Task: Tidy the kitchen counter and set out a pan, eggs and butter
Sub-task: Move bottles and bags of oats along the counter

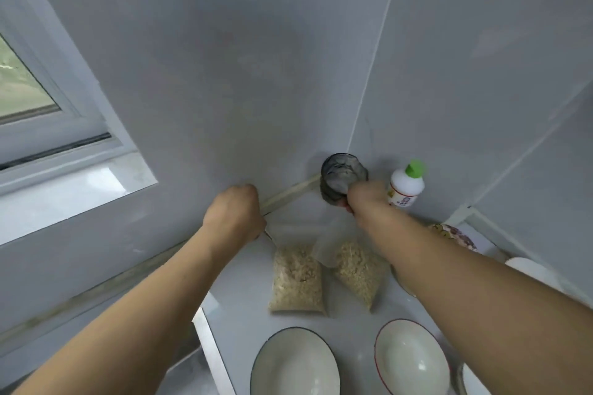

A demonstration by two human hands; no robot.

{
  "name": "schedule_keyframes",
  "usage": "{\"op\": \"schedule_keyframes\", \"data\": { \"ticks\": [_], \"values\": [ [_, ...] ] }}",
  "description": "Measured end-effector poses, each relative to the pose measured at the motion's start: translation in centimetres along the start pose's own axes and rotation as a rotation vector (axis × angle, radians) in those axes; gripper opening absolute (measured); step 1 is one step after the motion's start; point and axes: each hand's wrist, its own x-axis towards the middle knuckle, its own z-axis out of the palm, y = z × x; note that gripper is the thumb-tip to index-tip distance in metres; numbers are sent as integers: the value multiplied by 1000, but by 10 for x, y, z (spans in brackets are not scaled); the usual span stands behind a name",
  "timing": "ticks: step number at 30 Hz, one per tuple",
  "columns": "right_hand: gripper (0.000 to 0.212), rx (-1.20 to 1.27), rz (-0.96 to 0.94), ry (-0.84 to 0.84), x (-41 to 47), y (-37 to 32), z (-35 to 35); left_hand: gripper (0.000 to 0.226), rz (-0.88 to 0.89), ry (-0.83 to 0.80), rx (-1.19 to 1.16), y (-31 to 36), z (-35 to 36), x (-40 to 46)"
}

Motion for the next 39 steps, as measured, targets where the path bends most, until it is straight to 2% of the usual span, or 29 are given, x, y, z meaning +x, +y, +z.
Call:
{"op": "schedule_keyframes", "data": {
  "ticks": [4,8,17,24,29,33,39],
  "values": [
    [8,-60,-53,19,-46,-2,-34,20,92,79,-9,25,-30,-34],
    [16,-31,-79,52,-92,0,-79,18,170,137,-10,60,-52,-68],
    [15,70,-71,237,-185,51,-245,21,455,149,-12,195,-61,-163],
    [13,176,-9,465,-270,158,-386,22,751,137,120,325,-14,-290],
    [12,301,71,633,-363,262,-481,19,951,85,172,403,31,-422],
    [11,399,159,719,-442,339,-536,21,1054,55,189,443,64,-518],
    [23,526,250,926,-587,457,-608,18,1295,-10,213,492,124,-685]
  ]
}}
